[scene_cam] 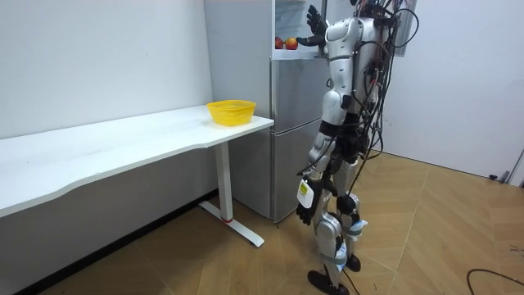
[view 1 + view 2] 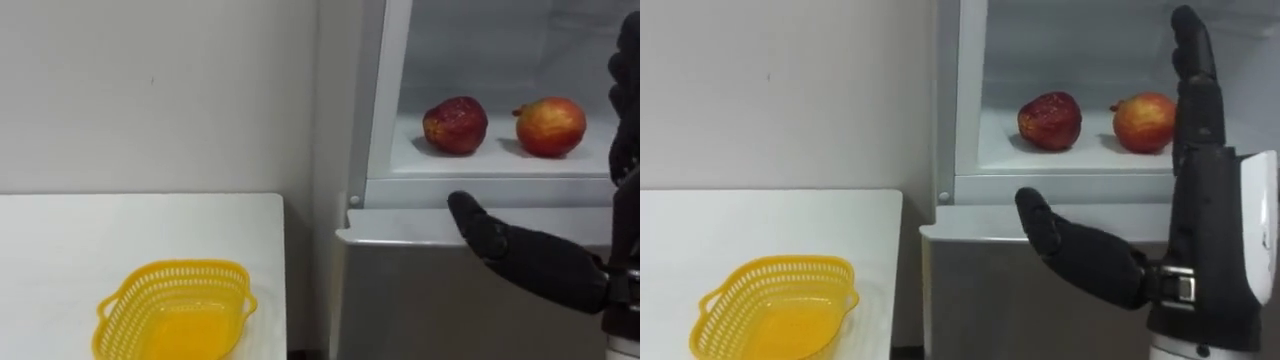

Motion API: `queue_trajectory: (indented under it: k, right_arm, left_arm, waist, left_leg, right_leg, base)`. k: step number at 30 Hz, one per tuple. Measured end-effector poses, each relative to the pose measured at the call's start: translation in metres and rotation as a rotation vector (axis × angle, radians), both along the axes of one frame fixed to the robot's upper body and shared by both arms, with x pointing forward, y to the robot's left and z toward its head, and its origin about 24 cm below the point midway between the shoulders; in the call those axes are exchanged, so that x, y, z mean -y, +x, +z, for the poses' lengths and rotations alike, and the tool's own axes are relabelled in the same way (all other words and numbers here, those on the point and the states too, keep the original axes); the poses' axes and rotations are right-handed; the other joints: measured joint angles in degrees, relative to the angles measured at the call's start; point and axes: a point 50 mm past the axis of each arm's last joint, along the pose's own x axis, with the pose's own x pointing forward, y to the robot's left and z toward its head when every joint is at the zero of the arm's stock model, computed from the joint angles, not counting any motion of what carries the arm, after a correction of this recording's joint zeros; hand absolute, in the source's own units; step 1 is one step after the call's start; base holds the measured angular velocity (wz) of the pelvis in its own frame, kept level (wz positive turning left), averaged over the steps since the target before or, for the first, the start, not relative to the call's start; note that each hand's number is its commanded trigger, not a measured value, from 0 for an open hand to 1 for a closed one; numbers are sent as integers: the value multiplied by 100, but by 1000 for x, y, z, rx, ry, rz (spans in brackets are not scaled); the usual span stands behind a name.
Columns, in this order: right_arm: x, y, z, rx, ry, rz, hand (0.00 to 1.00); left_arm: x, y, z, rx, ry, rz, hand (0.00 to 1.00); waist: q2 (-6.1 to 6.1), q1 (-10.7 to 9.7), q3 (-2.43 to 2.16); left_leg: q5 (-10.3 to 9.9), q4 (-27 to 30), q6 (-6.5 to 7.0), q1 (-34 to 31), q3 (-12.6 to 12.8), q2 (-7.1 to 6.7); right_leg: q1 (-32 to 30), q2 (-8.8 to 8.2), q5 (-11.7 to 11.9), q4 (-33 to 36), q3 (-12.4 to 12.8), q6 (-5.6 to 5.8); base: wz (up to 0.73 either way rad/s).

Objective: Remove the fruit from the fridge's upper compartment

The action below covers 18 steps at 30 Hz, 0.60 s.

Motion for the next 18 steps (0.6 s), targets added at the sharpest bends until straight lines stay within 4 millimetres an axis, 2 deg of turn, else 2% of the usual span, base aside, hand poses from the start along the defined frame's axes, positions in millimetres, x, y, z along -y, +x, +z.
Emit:
queue_trajectory:
  k: [3,4,5,11,18]
  right_arm:
    - [5,9,-2,-25,-16,-23,0]
    - [6,14,-3,-35,-18,-25,0]
    - [8,20,-4,-46,-20,-31,0]
    - [27,35,8,-31,46,-93,0]
    - [35,42,14,-42,51,-122,0]
  left_arm:
    - [-1,1,0,2,4,6,0]
    - [-2,2,0,4,6,7,0]
    - [-3,2,1,3,8,5,0]
    - [-13,5,3,-2,29,28,0]
    - [-16,5,3,-11,35,28,0]
  waist:
    - [-20,0,25]
    - [-31,13,73]
    - [-33,17,93]
    - [-111,36,53]
    - [-110,45,51]
  left_leg:
    - [1,18,-1,2,-54,-6]
    - [1,25,-1,-4,-63,-10]
    - [1,30,-1,-10,-78,-18]
    - [2,102,0,-85,-108,-30]
    - [2,103,0,-91,-135,-24]
  right_leg:
    - [18,-23,0,2,-92,0]
    - [43,-29,0,2,-107,1]
    - [40,-36,-1,3,-127,2]
    - [-11,-46,-3,-6,-150,5]
    - [-7,-43,-2,-2,-167,4]
  base:
    - [12]
    - [5]
    - [6]
    - [3]
    - [0]
